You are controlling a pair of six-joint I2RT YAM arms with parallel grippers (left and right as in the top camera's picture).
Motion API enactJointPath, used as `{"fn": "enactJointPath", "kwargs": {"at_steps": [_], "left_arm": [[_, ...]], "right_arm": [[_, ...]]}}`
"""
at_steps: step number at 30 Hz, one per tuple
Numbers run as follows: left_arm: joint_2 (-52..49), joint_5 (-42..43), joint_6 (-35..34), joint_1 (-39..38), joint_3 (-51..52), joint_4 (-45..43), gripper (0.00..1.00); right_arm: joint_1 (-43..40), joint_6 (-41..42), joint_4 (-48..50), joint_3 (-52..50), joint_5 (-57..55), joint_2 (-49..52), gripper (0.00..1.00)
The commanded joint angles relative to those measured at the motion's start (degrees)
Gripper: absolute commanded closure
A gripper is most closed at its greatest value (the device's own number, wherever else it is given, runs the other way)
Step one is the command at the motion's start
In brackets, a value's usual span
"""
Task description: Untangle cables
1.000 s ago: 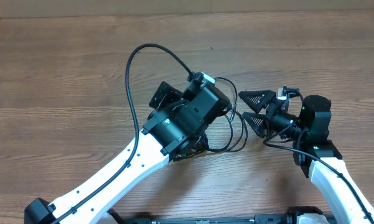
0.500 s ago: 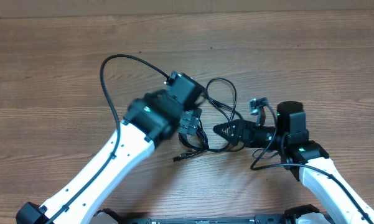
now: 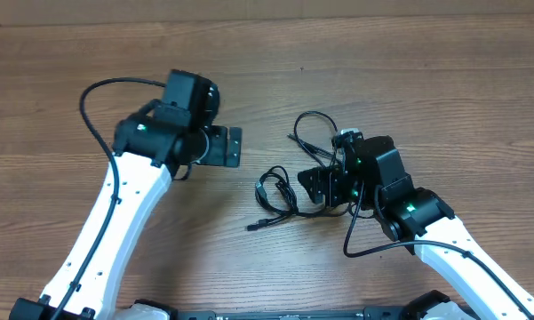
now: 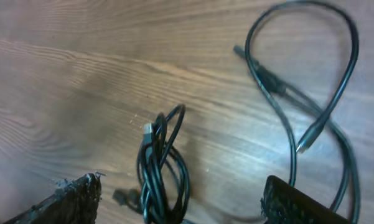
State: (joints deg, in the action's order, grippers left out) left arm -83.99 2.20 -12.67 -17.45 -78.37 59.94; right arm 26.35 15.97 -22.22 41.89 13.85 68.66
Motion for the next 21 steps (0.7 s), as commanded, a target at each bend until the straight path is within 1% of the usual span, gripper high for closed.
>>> {"fn": "enactJointPath", "kwargs": {"at_steps": [1, 4, 7, 11, 13, 15, 16, 18, 21], "left_arm": [[0.8, 1.8, -0.5, 0.8, -0.5, -0.3, 0.00], [0.8, 1.7, -1.1, 0.9, -0.5, -1.4, 0.01], [0.8, 2.0, -1.1, 0.9, -0.5, -3.1, 0.00], [0.8, 2.2, -1.1, 0.9, -0.5, -3.0, 0.00], [0.8, 2.4, -1.5, 0.9, -0.4, -3.0, 0.00], [0.8, 2.6, -1.5, 0.9, -0.4, -2.8, 0.00], [0.8, 2.7, -1.5, 0.9, -0.4, -2.7, 0.00], [0.8, 3.8, -1.5, 0.9, -0.1, -2.8, 0.01], [0.8, 4.1, -1.5, 0.9, 0.3, -2.8, 0.00]], "right_arm": [[0.4, -7.4, 1.0, 1.2, 1.5, 1.7, 0.16], [0.4, -11.7, 1.1, 1.2, 6.8, 4.7, 0.14], [1.0, -11.8, 1.2, 1.2, 8.6, 8.0, 0.14], [3.3, -12.2, 1.9, 1.2, 10.6, 11.0, 0.14], [5.0, -15.8, 2.9, 1.2, 15.2, 12.2, 0.14], [6.3, -17.8, 3.7, 1.2, 16.2, 13.1, 0.14], [6.9, -17.7, 4.1, 1.2, 15.2, 13.7, 0.15], [7.4, -17.7, 4.3, 1.2, 13.8, 15.7, 0.23], [7.3, -17.5, 4.3, 1.2, 13.6, 17.2, 0.31]]}}
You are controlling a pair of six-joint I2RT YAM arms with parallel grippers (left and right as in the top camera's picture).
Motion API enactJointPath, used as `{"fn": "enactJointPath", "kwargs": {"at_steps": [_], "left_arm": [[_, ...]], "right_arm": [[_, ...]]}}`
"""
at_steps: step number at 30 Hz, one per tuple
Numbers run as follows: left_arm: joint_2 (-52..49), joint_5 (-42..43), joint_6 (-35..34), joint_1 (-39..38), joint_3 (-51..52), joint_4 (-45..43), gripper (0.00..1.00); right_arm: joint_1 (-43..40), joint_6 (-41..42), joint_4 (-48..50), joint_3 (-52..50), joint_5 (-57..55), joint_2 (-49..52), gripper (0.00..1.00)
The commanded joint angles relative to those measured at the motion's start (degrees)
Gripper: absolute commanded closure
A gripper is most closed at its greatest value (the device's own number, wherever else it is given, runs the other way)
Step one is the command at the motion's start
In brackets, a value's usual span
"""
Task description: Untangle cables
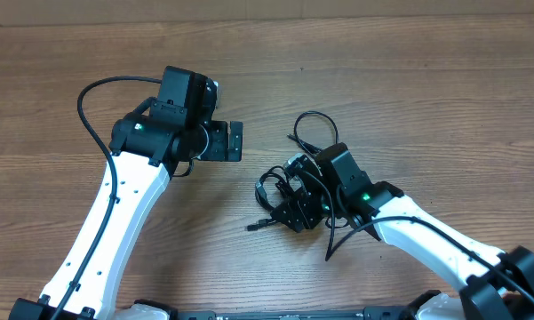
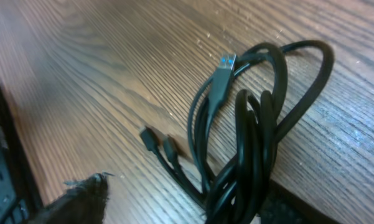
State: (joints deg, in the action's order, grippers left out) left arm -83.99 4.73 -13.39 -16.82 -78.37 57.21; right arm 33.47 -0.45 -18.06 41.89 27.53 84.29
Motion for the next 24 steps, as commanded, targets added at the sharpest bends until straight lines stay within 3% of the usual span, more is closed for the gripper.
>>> {"fn": "enactJointPath", "kwargs": {"at_steps": [1, 3, 4, 6, 10, 18, 21, 24], "left_arm": [[0.8, 1.5, -0.8, 0.3, 0.3, -0.1, 0.01], [0.8, 1.5, -0.8, 0.3, 0.4, -0.1, 0.00], [0.8, 1.6, -0.8, 0.3, 0.4, -0.1, 0.00], [0.8, 2.2, -0.8, 0.3, 0.4, 0.0, 0.00], [0.9, 11.1, 2.3, 0.6, 0.3, -0.2, 0.00], [4.7, 19.0, 4.5, 4.6, 0.2, 1.2, 0.01], [7.3, 25.0, 4.7, 5.0, 0.2, 0.5, 0.01], [9.3, 29.9, 4.6, 5.0, 0.2, -0.4, 0.01]], "right_arm": [[0.2, -1.1, -0.3, 1.2, -1.3, 1.6, 0.36], [0.2, -1.1, -0.1, 1.2, -2.0, 1.6, 0.56], [0.2, -1.1, 0.4, 1.2, -1.9, 1.6, 0.77], [0.2, 2.0, 2.1, 1.4, -1.8, 1.6, 0.94], [-0.6, 11.2, 5.7, 4.0, -1.7, 0.7, 0.96], [-13.2, 30.9, 4.7, 8.1, 1.3, -0.4, 0.96], [-20.1, 43.0, 5.0, 8.1, 7.0, -0.4, 0.96], [-27.2, 50.7, 10.4, 8.1, 20.2, -0.4, 0.96]]}}
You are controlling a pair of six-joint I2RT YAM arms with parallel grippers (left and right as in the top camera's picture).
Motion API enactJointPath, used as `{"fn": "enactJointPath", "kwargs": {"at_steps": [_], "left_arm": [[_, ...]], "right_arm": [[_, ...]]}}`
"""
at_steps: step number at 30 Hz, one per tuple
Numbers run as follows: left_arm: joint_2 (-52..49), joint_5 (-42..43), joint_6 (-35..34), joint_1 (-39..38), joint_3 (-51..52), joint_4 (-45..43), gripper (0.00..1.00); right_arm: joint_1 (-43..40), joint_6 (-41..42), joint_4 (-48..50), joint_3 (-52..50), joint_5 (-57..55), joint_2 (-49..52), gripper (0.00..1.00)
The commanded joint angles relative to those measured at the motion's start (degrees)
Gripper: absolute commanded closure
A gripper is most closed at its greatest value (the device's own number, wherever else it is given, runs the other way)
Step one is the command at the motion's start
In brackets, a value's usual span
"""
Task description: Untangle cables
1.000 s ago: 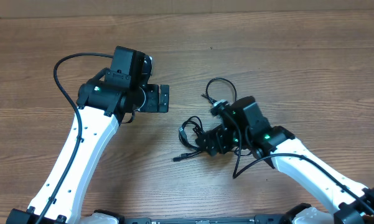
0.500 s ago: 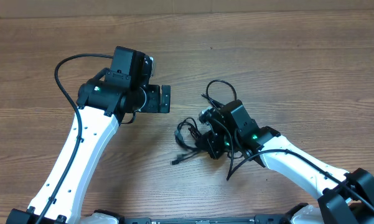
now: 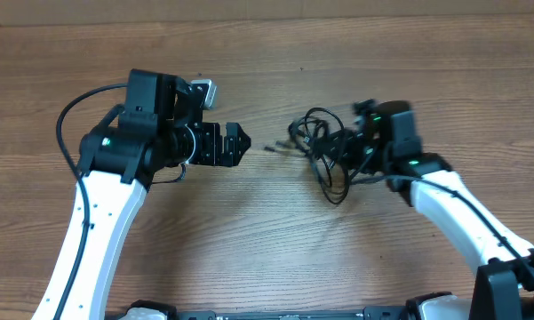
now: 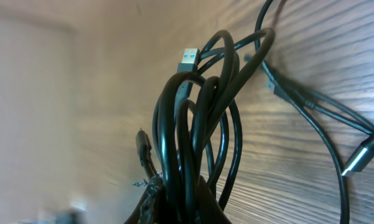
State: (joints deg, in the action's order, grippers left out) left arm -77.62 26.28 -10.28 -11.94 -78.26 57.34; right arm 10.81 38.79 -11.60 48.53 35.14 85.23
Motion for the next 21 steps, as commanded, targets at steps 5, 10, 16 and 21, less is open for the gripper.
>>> {"fn": "enactJointPath", "kwargs": {"at_steps": [5, 10, 16, 21], "left_arm": [[3.5, 13.9, 1.5, 0.2, 0.1, -1.9, 0.01], [3.5, 21.2, 0.9, 0.0, 0.1, -8.3, 0.00], [3.5, 16.6, 8.2, -3.3, 0.2, -12.5, 0.00], [3.2, 3.5, 9.1, -10.3, 0.2, -16.1, 0.01]], "right_arm": [[-9.0, 28.7, 20.9, 1.4, 24.3, -1.3, 0.96], [-9.2, 52.4, 41.8, 1.4, 24.3, -1.3, 0.96], [-7.1, 65.9, 49.4, 1.4, 22.6, -1.3, 0.96], [-5.0, 70.5, 49.8, 1.4, 22.4, -1.3, 0.96]]}}
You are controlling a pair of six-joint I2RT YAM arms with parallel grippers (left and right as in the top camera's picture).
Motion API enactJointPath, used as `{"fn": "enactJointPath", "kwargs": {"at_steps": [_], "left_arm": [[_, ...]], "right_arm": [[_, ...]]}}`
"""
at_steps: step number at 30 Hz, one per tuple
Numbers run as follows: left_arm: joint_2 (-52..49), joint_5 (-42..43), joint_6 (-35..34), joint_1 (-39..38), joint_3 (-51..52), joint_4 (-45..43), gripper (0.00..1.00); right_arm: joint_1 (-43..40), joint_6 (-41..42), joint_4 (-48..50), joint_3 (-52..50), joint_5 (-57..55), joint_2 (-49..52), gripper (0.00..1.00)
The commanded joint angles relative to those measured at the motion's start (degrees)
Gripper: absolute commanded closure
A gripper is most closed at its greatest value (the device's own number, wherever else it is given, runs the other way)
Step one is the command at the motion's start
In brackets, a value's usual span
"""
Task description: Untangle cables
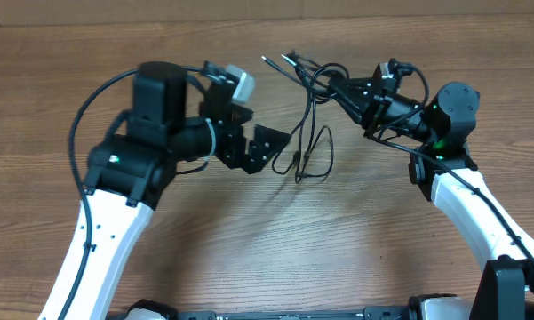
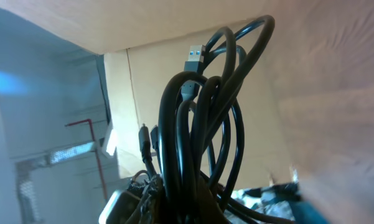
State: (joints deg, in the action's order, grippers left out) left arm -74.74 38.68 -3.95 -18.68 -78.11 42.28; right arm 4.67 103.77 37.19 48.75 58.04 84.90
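A bundle of black cables (image 1: 325,80) is pinched in my right gripper (image 1: 359,96), which is shut on it, held off the wooden table at the back right. One thin loop (image 1: 313,153) hangs down from the bundle, and loose plug ends (image 1: 277,62) stick out to the left. In the right wrist view the cable bundle (image 2: 199,124) rises from my right gripper (image 2: 193,202), with a blue USB plug (image 2: 195,60) at its top. My left gripper (image 1: 267,142) stands open just left of the hanging loop, apart from it.
The wooden table (image 1: 249,253) extends in front of both arms. Its back edge (image 1: 89,20) runs along the top of the overhead view. The left arm's own black lead (image 1: 80,124) arcs out to the left. A cardboard wall (image 2: 174,74) shows behind the bundle in the right wrist view.
My right gripper, still shut on the bundle, has gone up and farther back, so a loop now hangs free. My left gripper has moved right, close to that loop.
First the cables lay on the table with my right gripper open above them. It then sat low at the coiled part. After that it was shut on the bundle, farther back and right. Now the bundle is off the table and my left gripper is close by.
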Motion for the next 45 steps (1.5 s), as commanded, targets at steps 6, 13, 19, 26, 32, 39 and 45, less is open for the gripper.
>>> {"fn": "enactJointPath", "kwargs": {"at_steps": [6, 13, 19, 26, 32, 39, 45], "left_arm": [[-0.3, -20.6, 2.4, -9.4, 0.0, -2.1, 0.00], [-2.6, -23.7, -4.3, -10.2, 0.0, -4.5, 0.00], [-3.6, -12.0, -6.6, -10.3, 0.0, -12.4, 0.01], [-3.6, -11.6, -6.6, -10.3, 0.0, -10.8, 0.42], [-3.6, -11.8, -6.4, -10.3, 0.0, -10.1, 0.70], [-3.6, -12.3, -5.1, -10.3, 0.0, -9.9, 0.96], [-3.6, -12.3, -2.8, -10.2, 0.0, -9.9, 0.96]], "right_arm": [[2.5, 7.1, 4.2, 1.2, 0.0, -1.0, 0.96], [3.9, 7.3, 12.0, 1.2, 2.5, -1.0, 0.96], [5.4, 7.2, 12.0, 1.2, 3.0, -1.0, 0.96], [5.4, 7.2, 12.0, 1.2, 3.4, -1.0, 0.96], [5.4, 7.2, 12.0, 1.2, 4.3, -1.0, 0.96], [5.4, 6.9, 12.0, 1.2, 4.6, -1.0, 0.91], [5.4, 4.1, 12.0, 1.2, 4.6, -0.9, 0.74]]}}
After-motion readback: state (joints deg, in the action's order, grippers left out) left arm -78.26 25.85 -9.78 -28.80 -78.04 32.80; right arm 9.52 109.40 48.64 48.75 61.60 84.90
